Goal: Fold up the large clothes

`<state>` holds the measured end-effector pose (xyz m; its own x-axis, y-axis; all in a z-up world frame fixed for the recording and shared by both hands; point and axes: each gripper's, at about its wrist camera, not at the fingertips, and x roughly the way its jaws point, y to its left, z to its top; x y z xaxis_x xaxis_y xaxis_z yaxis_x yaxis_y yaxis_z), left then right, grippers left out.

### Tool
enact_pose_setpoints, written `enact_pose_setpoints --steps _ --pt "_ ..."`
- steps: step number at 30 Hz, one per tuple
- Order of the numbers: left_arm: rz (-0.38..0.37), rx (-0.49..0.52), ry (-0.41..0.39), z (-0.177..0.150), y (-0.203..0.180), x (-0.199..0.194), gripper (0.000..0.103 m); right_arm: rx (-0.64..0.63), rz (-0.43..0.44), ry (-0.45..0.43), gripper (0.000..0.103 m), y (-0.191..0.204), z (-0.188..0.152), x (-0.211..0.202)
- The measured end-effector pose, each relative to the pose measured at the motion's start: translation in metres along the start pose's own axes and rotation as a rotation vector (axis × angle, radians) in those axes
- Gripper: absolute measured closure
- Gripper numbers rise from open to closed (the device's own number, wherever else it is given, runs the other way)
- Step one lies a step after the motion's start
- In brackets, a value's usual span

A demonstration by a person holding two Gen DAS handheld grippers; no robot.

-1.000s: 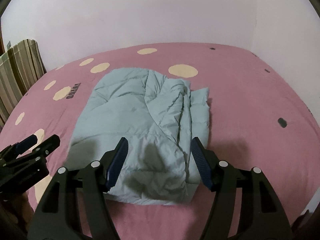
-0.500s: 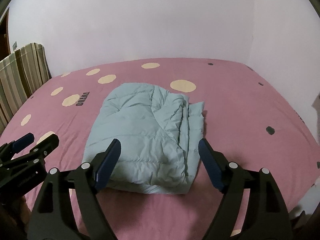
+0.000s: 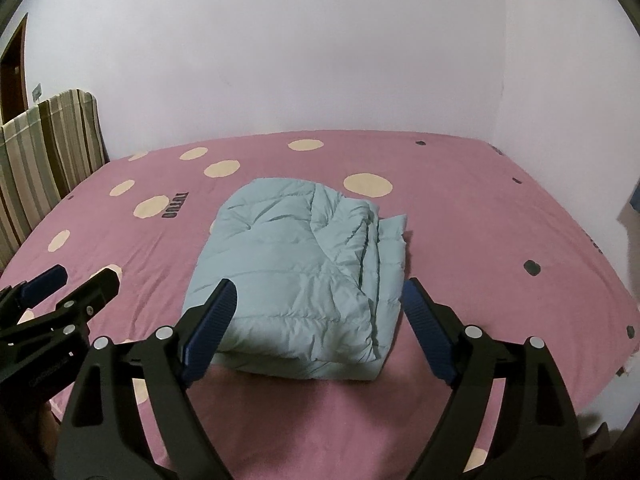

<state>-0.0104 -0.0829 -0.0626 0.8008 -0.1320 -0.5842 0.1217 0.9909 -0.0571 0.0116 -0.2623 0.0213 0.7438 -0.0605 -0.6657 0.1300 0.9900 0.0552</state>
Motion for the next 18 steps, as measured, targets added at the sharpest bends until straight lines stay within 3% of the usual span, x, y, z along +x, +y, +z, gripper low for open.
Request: enact_pose_setpoints --steps 18 --pt "0.001 -0.001 -0.011 -0.0020 0.0003 -0.0093 0.022 -0.003 -0.004 -0.014 0.018 0.0086 -0.0012 -0.0090"
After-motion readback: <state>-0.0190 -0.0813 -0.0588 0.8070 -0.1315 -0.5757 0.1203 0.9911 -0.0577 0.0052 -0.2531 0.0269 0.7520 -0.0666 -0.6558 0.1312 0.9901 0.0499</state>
